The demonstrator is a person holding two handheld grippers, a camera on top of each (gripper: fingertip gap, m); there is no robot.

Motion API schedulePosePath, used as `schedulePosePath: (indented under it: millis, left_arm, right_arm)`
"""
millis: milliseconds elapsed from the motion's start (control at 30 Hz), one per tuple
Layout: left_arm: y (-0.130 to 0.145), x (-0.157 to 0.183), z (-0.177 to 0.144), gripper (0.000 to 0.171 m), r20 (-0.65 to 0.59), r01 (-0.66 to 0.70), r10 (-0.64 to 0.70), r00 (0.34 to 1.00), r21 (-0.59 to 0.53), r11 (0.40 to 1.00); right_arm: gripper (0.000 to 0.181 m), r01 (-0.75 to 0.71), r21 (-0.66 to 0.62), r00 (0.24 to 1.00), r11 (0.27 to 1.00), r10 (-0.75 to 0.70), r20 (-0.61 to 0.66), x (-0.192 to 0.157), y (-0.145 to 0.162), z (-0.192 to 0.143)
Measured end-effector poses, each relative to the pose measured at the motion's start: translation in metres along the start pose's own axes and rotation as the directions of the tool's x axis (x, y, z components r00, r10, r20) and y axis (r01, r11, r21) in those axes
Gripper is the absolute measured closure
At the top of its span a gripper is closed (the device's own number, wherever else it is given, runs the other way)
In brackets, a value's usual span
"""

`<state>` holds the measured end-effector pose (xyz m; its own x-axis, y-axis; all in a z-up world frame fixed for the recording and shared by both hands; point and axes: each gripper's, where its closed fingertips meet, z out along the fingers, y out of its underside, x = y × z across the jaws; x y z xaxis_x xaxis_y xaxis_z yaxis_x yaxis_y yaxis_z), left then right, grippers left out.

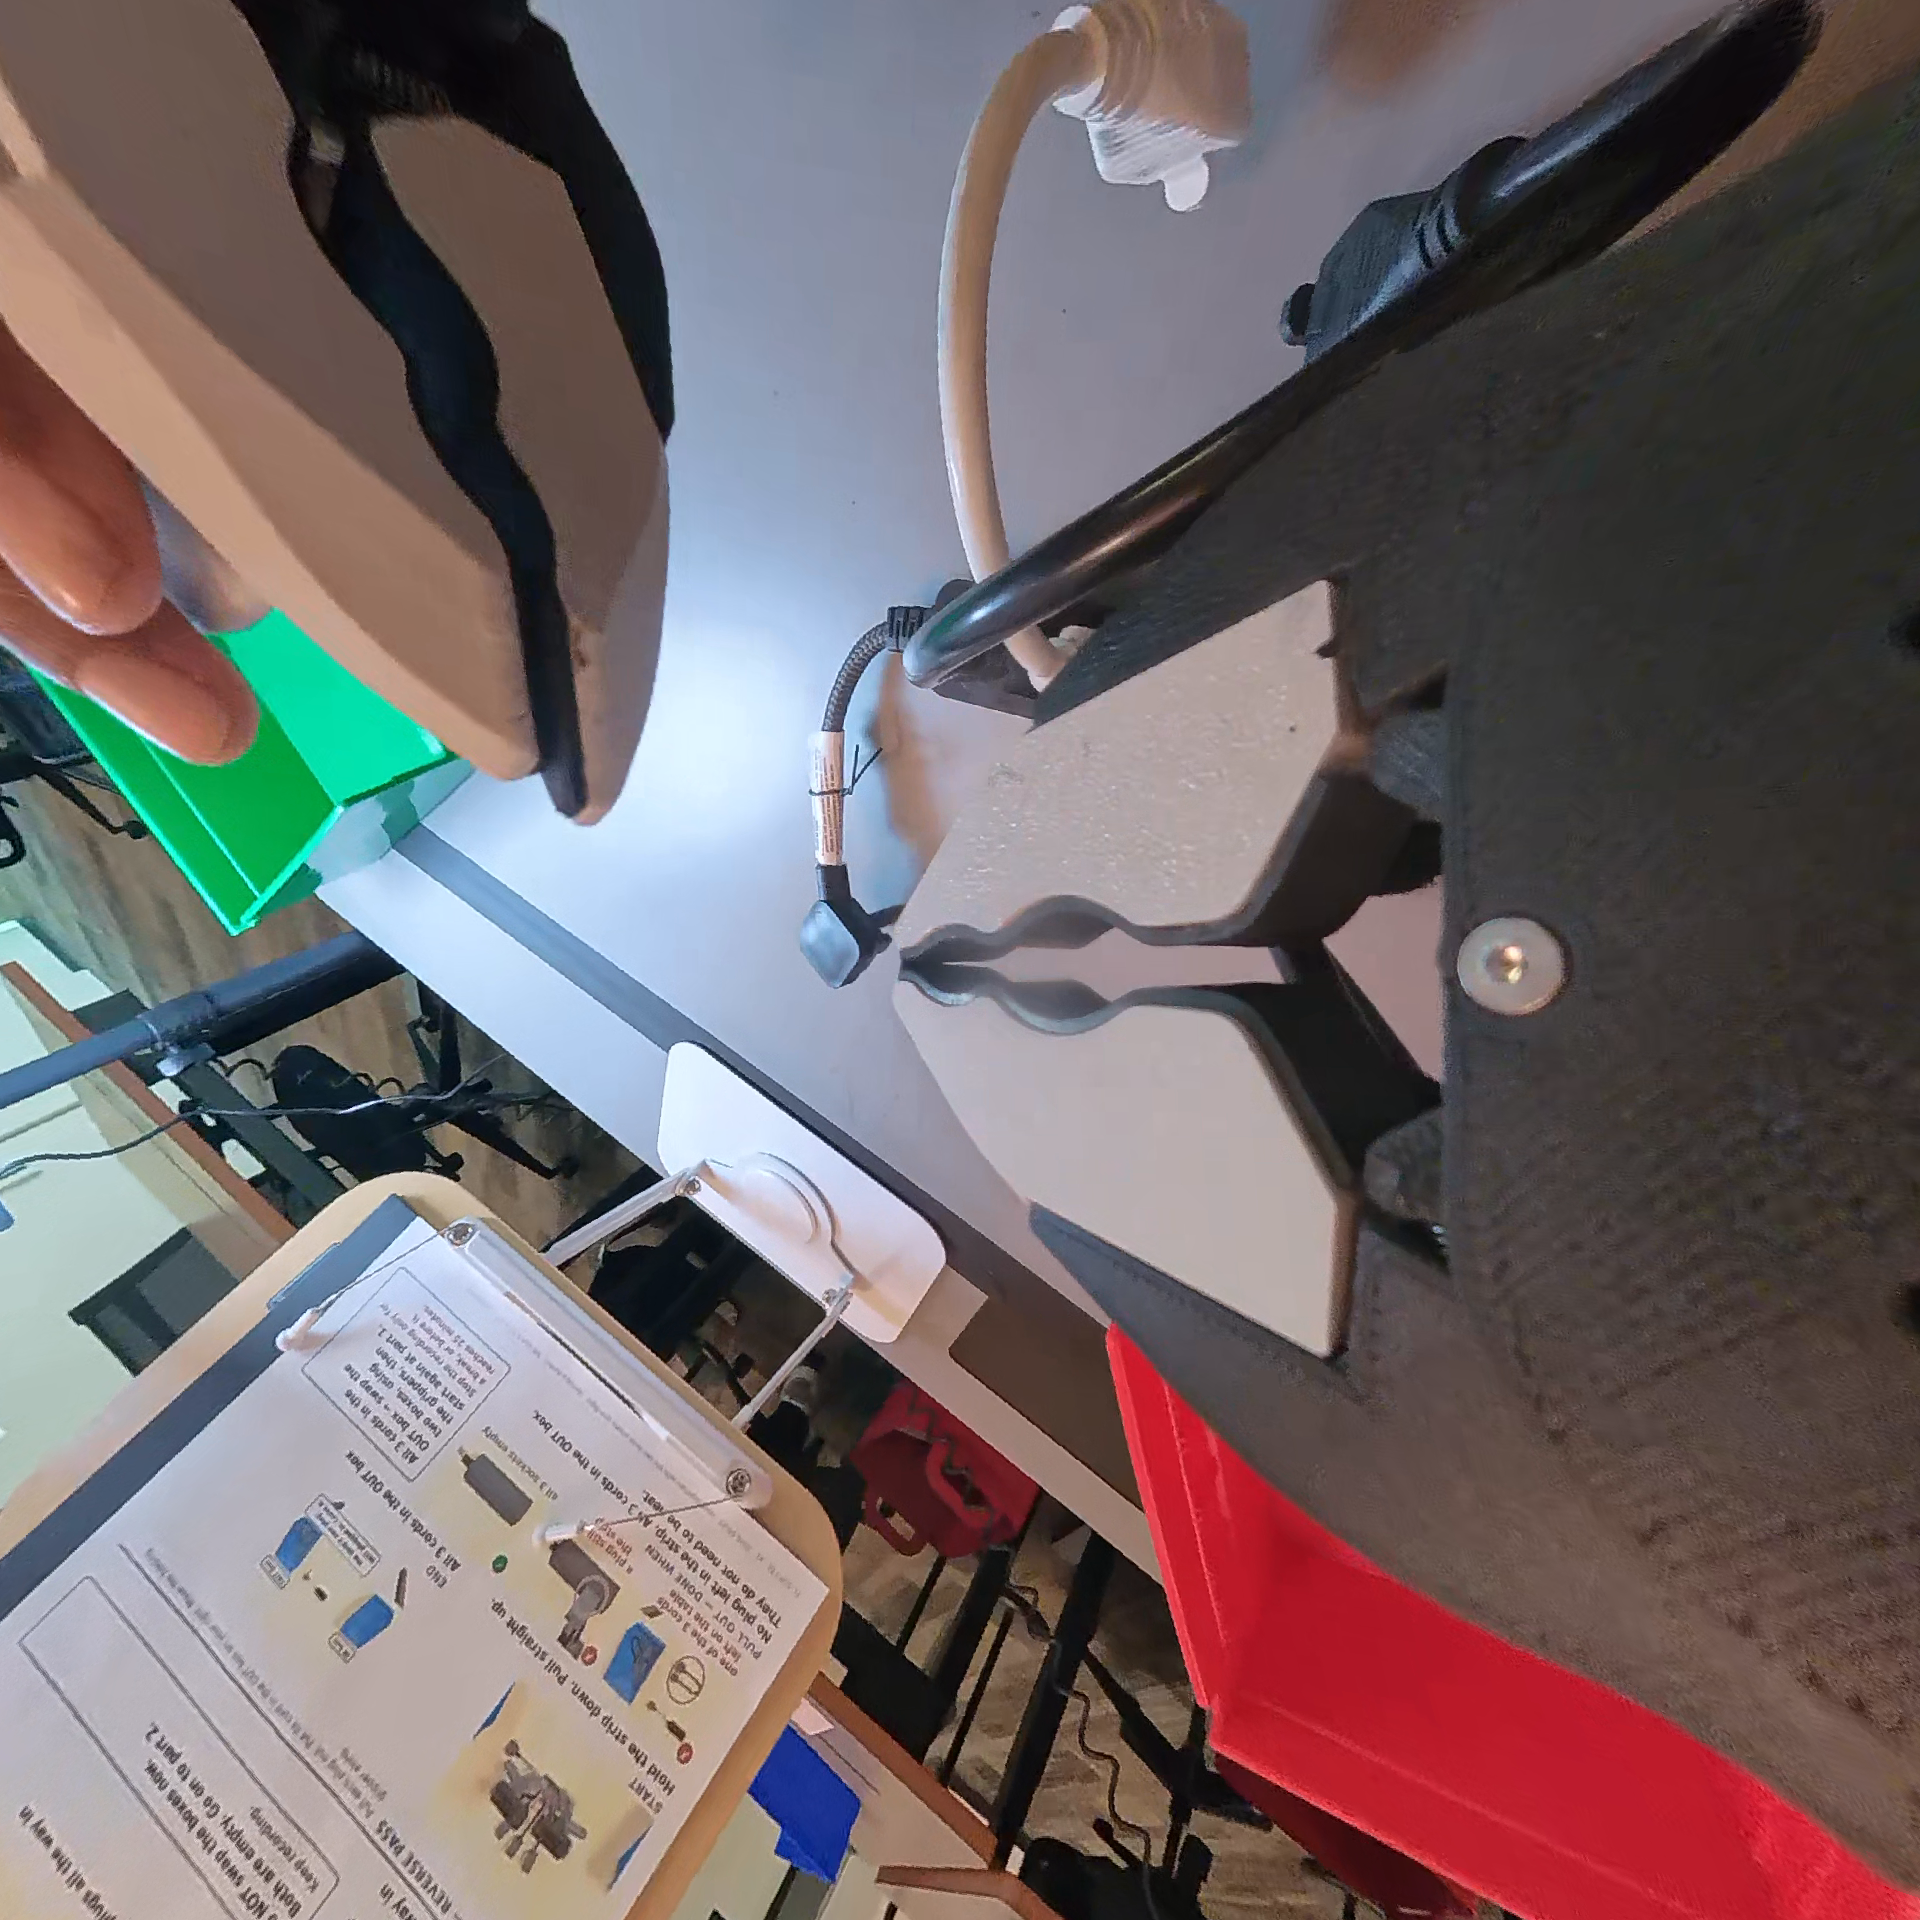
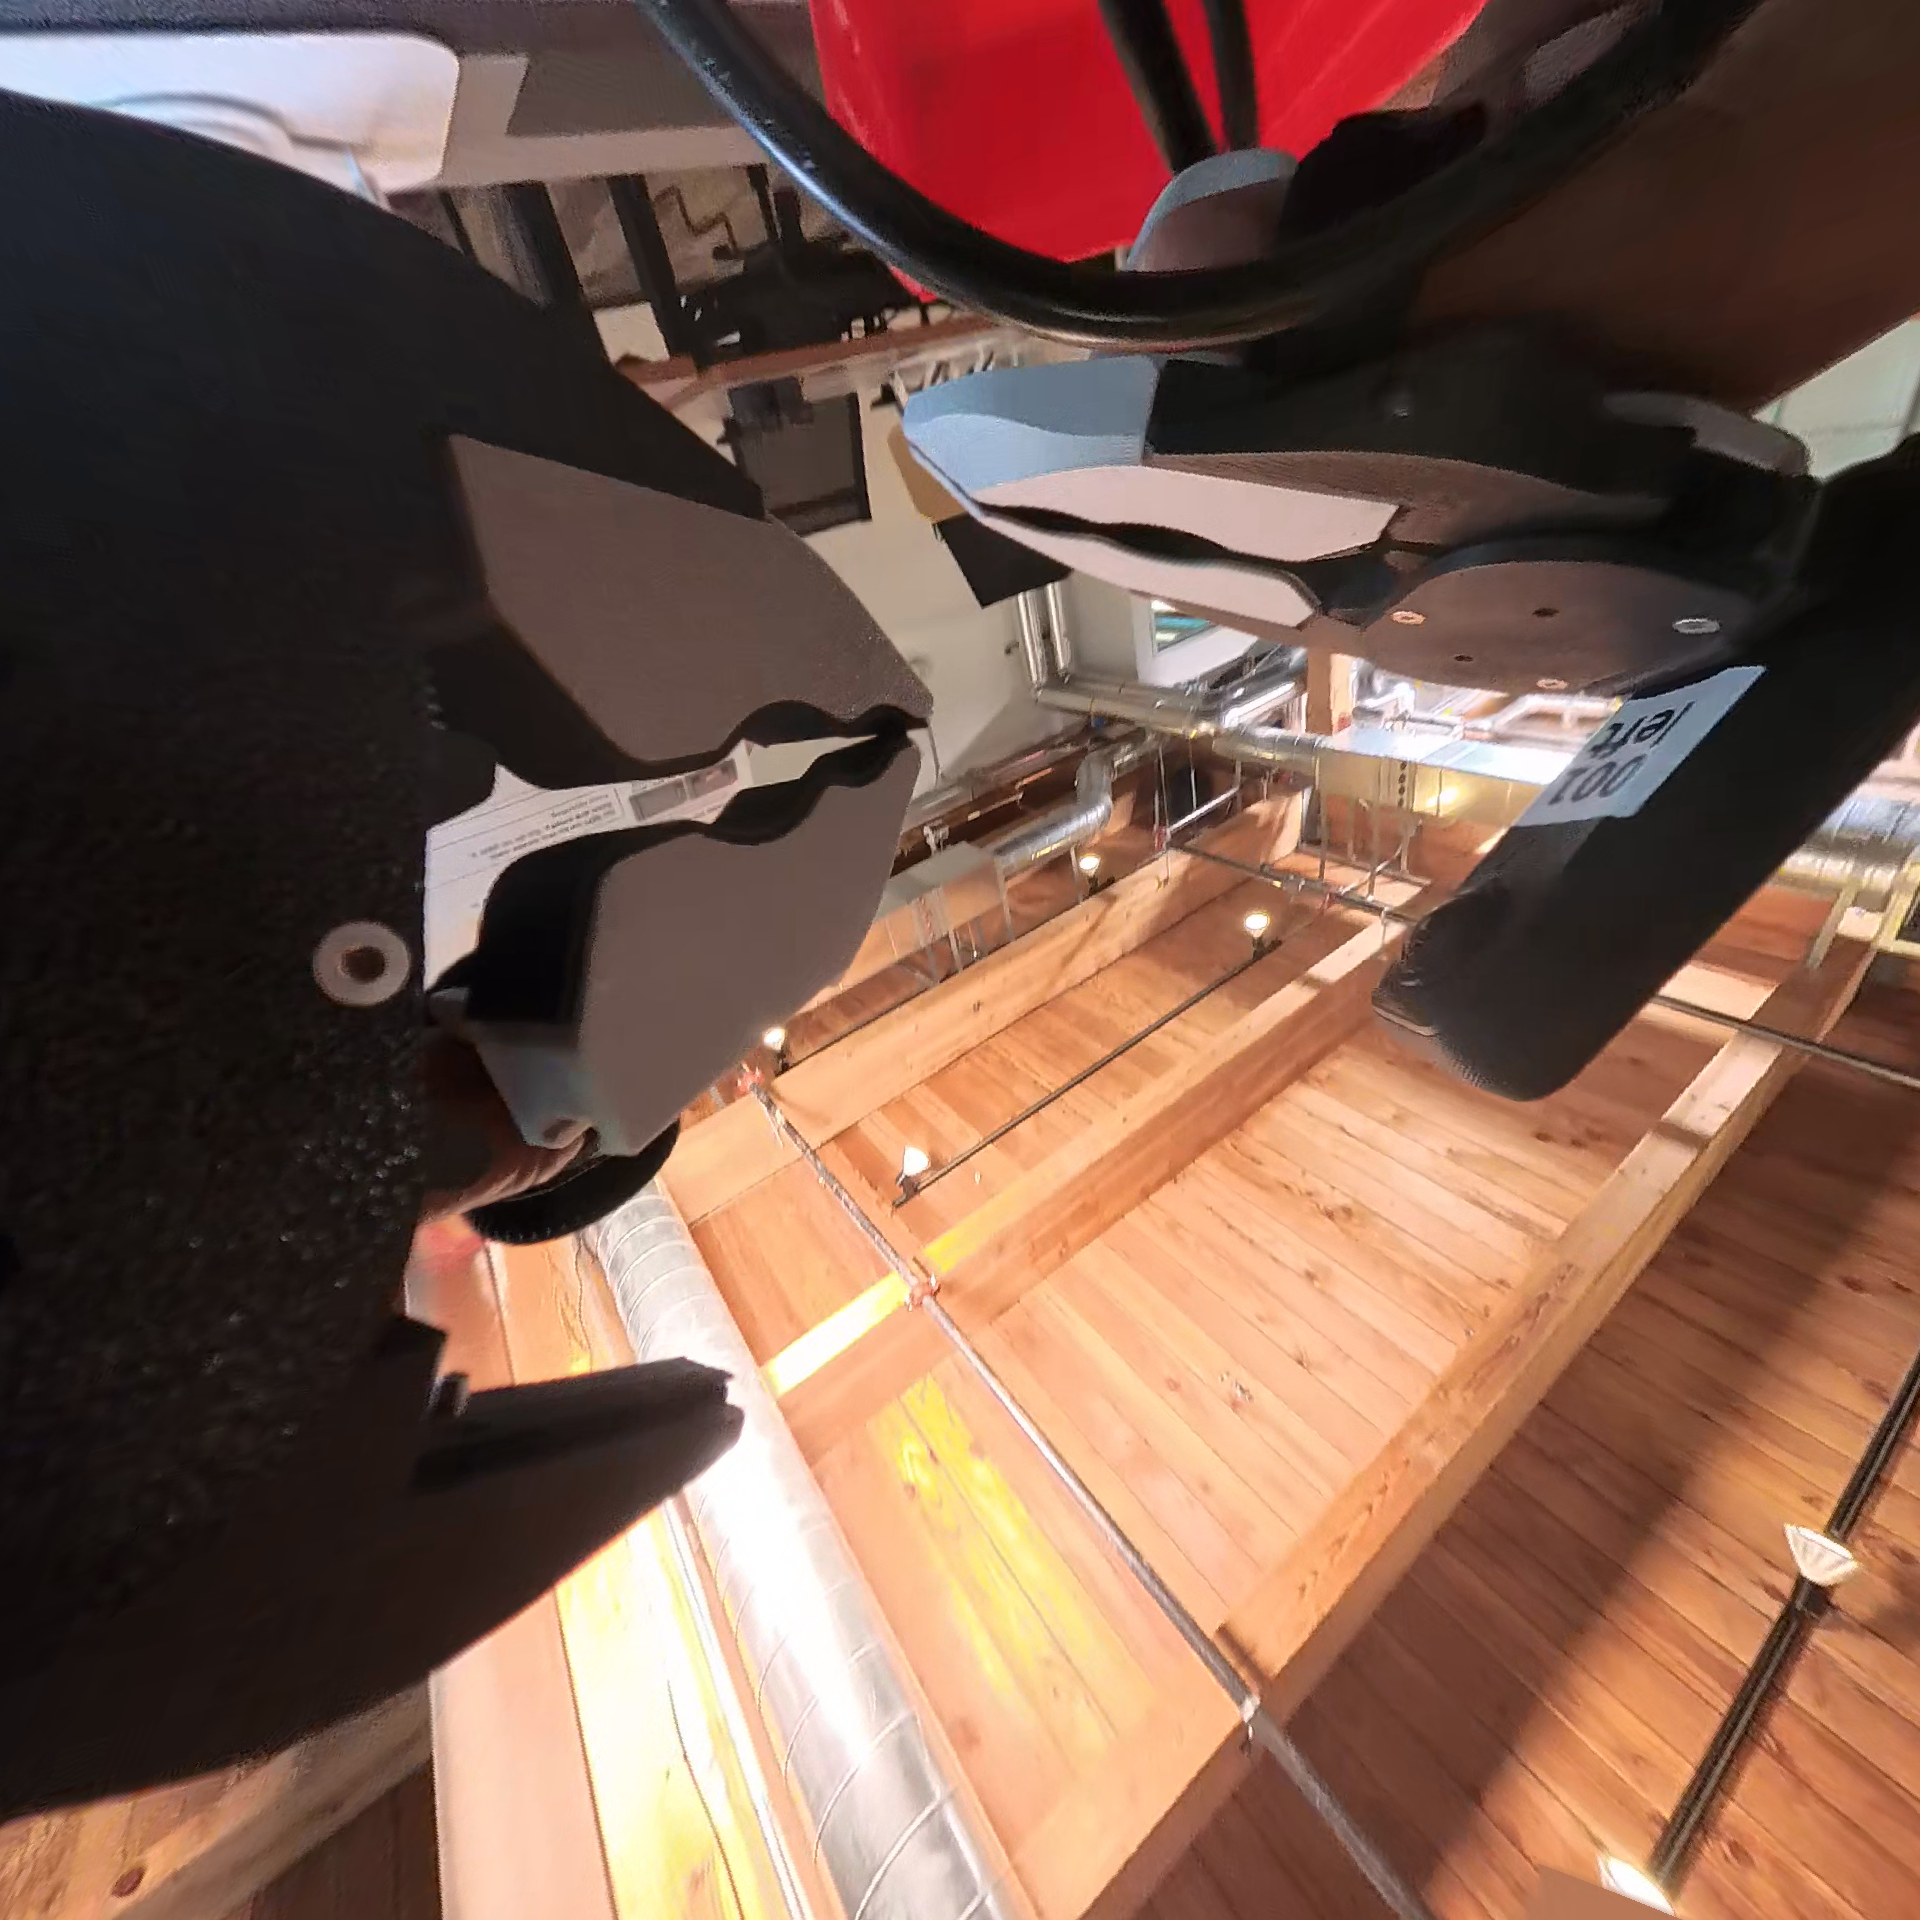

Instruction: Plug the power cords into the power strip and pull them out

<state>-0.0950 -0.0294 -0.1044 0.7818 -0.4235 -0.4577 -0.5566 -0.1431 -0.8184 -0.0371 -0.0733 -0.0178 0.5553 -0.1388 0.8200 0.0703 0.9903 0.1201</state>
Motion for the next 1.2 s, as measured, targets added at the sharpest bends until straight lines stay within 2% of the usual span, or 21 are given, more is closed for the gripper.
schedulePosePath:
  millis: [233, 367, 500, 567, 667, 733, 767, 800, 1033, 1067, 1133, 1200]
  left_arm:
    - [0.001, -0.006, 0.004, 0.171, 0.006, 0.061, -0.062, 0.998, 0.089, 0.994]
    - [-0.009, -0.001, -0.007, 0.171, -0.035, 0.037, -0.035, 0.999, 0.081, 0.996]
    - [-0.014, 0.006, -0.021, 0.171, -0.066, -0.086, 0.079, 0.995, -0.108, 0.990]
    - [-0.014, 0.010, -0.024, 0.171, -0.077, -0.157, 0.143, 0.987, -0.219, 0.963]
    - [-0.017, 0.029, -0.021, 0.171, -0.118, -0.211, 0.183, 0.976, -0.306, 0.928]
    - [-0.019, 0.042, -0.015, 0.171, -0.142, -0.219, 0.180, 0.973, -0.336, 0.916]
    - [-0.021, 0.047, -0.011, 0.171, -0.155, -0.214, 0.170, 0.973, -0.339, 0.916]
    - [-0.023, 0.050, -0.008, 0.171, -0.162, -0.210, 0.163, 0.973, -0.340, 0.917]
    - [-0.019, 0.049, 0.010, 0.171, -0.144, -0.205, 0.159, 0.977, -0.411, 0.888]
    - [-0.018, 0.048, 0.011, 0.171, -0.138, -0.208, 0.165, 0.977, -0.419, 0.884]
    - [-0.018, 0.047, 0.015, 0.171, -0.129, -0.207, 0.168, 0.977, -0.421, 0.883]
    - [-0.019, 0.046, 0.019, 0.171, -0.124, -0.194, 0.156, 0.980, -0.418, 0.888]
  right_arm:
    - [0.131, 0.040, 0.011, 0.999, 0.999, -0.039, -0.026, -0.001, -0.001, -0.005]
    - [0.130, 0.044, 0.013, 0.999, 0.999, -0.044, -0.003, -0.006, -0.002, -0.004]
    - [0.130, 0.066, 0.008, 0.997, 0.998, -0.066, 0.045, -0.020, 0.001, -0.004]
    - [0.130, 0.091, 0.002, 0.994, 0.996, -0.091, 0.059, -0.025, 0.004, -0.003]
    - [0.130, 0.118, -0.001, 0.991, 0.993, -0.117, 0.066, -0.026, 0.006, 0.000]
    - [0.130, 0.121, -0.037, 0.989, 0.992, -0.118, 0.087, -0.027, 0.014, 0.006]
    - [0.114, 0.120, -0.059, 0.988, 0.991, -0.113, 0.102, -0.028, 0.018, 0.008]
    - [0.113, 0.123, -0.066, 0.987, 0.990, -0.115, 0.113, -0.028, 0.020, 0.010]
    - [0.103, 0.206, -0.132, 0.961, 0.970, -0.175, 0.213, -0.028, 0.033, 0.017]
    - [0.096, 0.221, -0.157, 0.956, 0.962, -0.183, 0.230, -0.028, 0.039, 0.017]
    - [0.130, 0.235, -0.196, 0.952, 0.952, -0.184, 0.247, -0.026, 0.047, 0.019]
    - [0.121, 0.247, -0.213, 0.945, 0.945, -0.186, 0.270, -0.026, 0.051, 0.019]
